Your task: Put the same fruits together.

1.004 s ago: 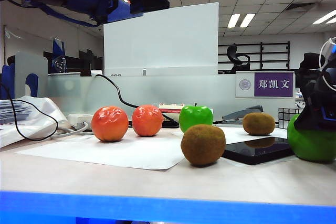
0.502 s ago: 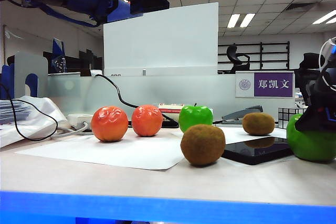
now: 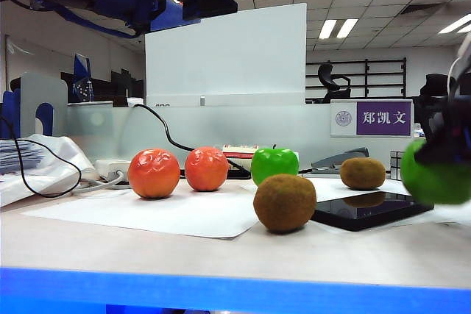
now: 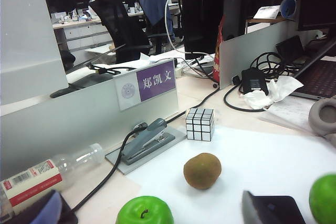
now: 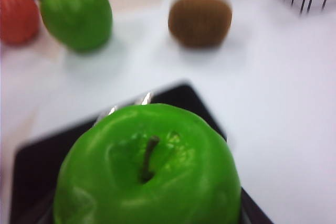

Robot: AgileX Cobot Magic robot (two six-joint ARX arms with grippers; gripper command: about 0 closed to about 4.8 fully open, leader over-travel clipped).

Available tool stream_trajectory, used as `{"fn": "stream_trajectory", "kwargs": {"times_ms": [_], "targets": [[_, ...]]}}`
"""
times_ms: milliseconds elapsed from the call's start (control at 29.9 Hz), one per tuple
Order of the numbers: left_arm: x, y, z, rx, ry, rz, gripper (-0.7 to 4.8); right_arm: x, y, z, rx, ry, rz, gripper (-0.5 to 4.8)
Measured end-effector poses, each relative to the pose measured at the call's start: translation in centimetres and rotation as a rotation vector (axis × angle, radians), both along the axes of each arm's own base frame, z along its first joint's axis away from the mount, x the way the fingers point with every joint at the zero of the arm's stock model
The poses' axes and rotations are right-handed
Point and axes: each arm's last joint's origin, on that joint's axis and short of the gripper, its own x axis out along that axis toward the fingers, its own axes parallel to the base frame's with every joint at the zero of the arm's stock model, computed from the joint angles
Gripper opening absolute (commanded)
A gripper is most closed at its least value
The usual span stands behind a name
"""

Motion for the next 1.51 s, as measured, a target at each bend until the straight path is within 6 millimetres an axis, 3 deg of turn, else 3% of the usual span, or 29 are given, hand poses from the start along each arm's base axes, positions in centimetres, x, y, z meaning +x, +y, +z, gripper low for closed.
{"fn": "stream_trajectory", "kwargs": {"times_ms": [234, 469, 636, 1038, 1205, 1506], "targets": [[0.0, 0.0, -0.1, 0.006, 0.011, 0.0, 4.79, 1.3, 0.3, 3.5, 0.011, -0.092, 0.031, -0.05], [0.0, 0.0, -0.2, 0.008, 0.016, 0.0, 4.79, 4.6, 1.2, 7.1, -0.015, -0.144, 0.164, -0.05], [0.0, 0.0, -0.2, 0.008, 0.016, 0.0, 4.79, 7.7, 2.7, 5.9, -0.032, -0.061, 0.257, -0.05], [0.0, 0.0, -0.2, 0.01, 0.014, 0.0, 4.79, 12.5, 6.7, 3.1, -0.028, -0.022, 0.398, -0.05], [0.0, 0.0, -0.2, 0.01, 0.014, 0.002, 4.79, 13.8, 7.2, 2.5, -0.022, -0.007, 0.419, -0.05], [0.0, 0.0, -0.2, 0.01, 0.014, 0.0, 4.79, 14.1, 7.4, 2.3, -0.015, -0.004, 0.438, -0.05]]}}
